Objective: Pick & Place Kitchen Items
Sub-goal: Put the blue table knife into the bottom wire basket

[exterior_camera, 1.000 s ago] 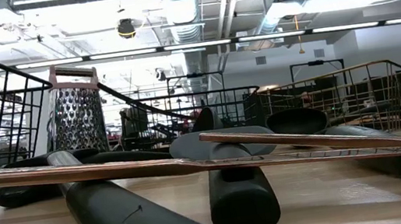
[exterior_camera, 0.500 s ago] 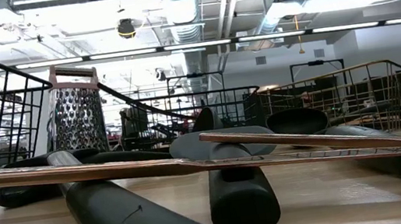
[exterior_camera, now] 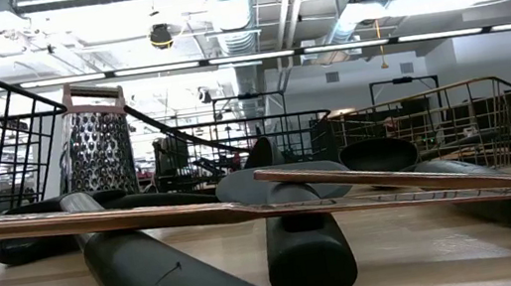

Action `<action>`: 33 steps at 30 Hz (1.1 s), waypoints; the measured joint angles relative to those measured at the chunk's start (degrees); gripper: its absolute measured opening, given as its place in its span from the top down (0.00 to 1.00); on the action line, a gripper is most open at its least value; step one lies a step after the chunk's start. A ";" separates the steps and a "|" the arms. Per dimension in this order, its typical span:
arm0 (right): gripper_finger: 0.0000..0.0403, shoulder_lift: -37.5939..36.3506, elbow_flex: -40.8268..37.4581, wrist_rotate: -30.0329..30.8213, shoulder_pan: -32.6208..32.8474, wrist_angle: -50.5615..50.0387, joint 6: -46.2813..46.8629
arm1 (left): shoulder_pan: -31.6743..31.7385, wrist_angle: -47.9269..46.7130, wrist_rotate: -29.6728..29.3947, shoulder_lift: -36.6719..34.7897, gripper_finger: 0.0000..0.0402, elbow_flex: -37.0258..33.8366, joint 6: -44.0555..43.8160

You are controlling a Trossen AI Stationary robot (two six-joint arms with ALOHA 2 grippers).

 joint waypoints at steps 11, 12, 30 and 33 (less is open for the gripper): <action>0.94 0.00 0.00 1.59 0.72 -0.78 1.75 | 0.00 0.38 0.71 0.04 0.34 0.00 0.04; 0.94 0.00 0.00 1.60 0.69 -0.67 1.61 | 0.00 0.56 0.73 0.20 0.34 0.00 0.05; 0.94 0.00 0.00 -0.01 -3.55 4.50 -3.08 | -3.21 14.15 2.15 10.40 0.34 0.00 -0.46; 0.94 0.00 0.00 -0.03 -3.91 4.86 -3.75 | -4.32 15.21 2.13 12.80 0.34 0.00 -0.46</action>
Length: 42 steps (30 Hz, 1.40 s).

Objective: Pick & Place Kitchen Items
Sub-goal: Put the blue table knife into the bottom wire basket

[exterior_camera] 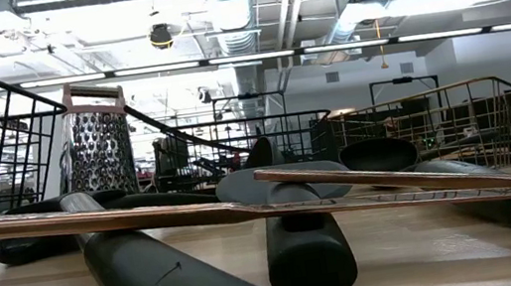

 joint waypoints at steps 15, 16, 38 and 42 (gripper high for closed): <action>0.94 0.00 -0.01 -0.15 -0.70 -0.21 -1.10 | -3.61 12.33 -0.90 12.23 0.34 0.00 -0.03; 0.94 0.00 0.00 -0.15 -0.70 -0.21 -1.11 | -3.68 12.74 -0.87 12.88 0.34 0.00 -0.03; 0.94 0.00 -0.02 -1.24 -1.18 -1.43 -1.08 | -7.29 19.54 -1.70 21.56 0.22 4.27 -0.97; 0.94 0.00 -0.02 -1.46 -1.17 -1.70 -1.08 | -7.53 19.32 -1.73 23.34 0.22 5.01 -0.96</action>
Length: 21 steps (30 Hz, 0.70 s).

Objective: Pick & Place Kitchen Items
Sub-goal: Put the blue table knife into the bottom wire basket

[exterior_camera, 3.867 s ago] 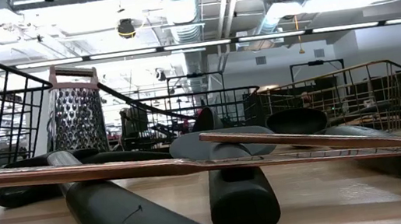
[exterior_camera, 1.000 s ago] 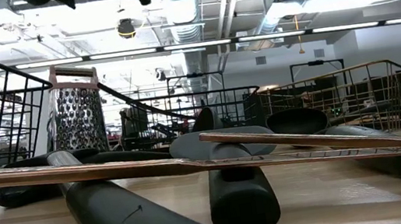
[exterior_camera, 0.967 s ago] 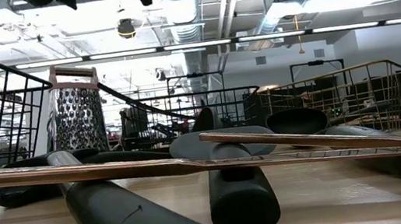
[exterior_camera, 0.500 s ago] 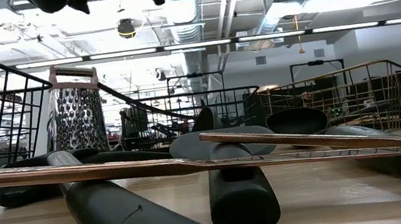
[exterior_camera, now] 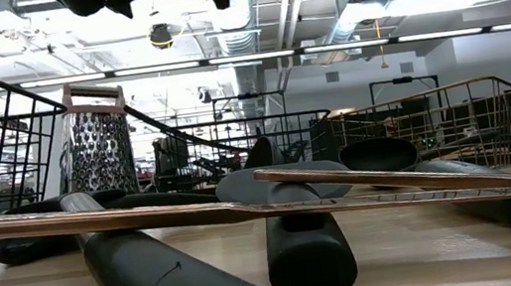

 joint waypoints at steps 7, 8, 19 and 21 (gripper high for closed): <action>0.94 0.00 0.00 0.00 0.01 -1.22 0.02 | 0.00 0.04 2.28 1.71 0.26 2.46 0.04; 0.94 0.00 0.00 0.00 0.00 -1.22 0.02 | 0.00 0.09 2.78 2.01 0.28 2.89 0.04; 0.93 0.00 0.00 -0.24 0.01 -1.66 0.04 | 0.40 0.04 3.48 1.75 0.62 3.45 0.02; 0.93 0.00 0.00 -0.32 0.01 -1.64 0.04 | 0.53 -0.19 3.42 1.77 0.72 3.45 0.04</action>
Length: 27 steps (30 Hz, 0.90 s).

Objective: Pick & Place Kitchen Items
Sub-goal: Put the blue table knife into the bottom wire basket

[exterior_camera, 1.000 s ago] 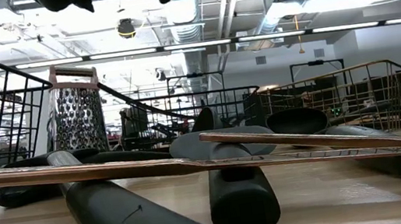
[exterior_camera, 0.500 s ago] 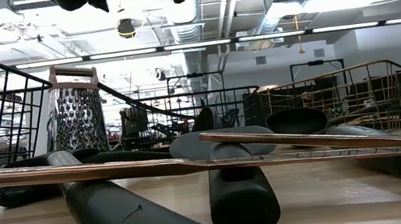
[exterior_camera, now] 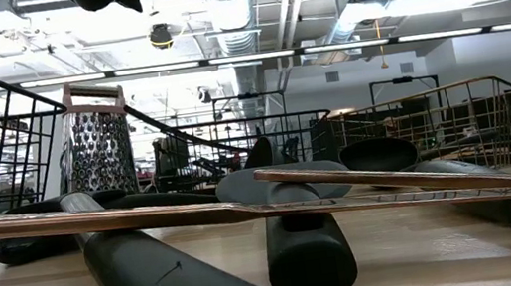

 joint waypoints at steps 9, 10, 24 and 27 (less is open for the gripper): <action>0.93 0.00 -0.02 0.10 -0.01 0.08 0.42 | 0.08 0.07 -0.28 0.00 0.93 0.00 0.48; 0.92 0.00 -0.02 0.08 0.00 0.09 0.39 | 0.08 0.06 -0.28 0.00 0.93 0.00 0.46; 0.60 -0.20 -0.02 -2.52 1.09 -0.03 0.42 | 0.07 -12.20 -2.92 -8.79 0.99 -0.07 6.96; 0.49 -0.21 -0.02 -2.52 2.53 -1.67 2.75 | 0.27 -23.32 -4.21 -14.70 0.99 -0.04 7.37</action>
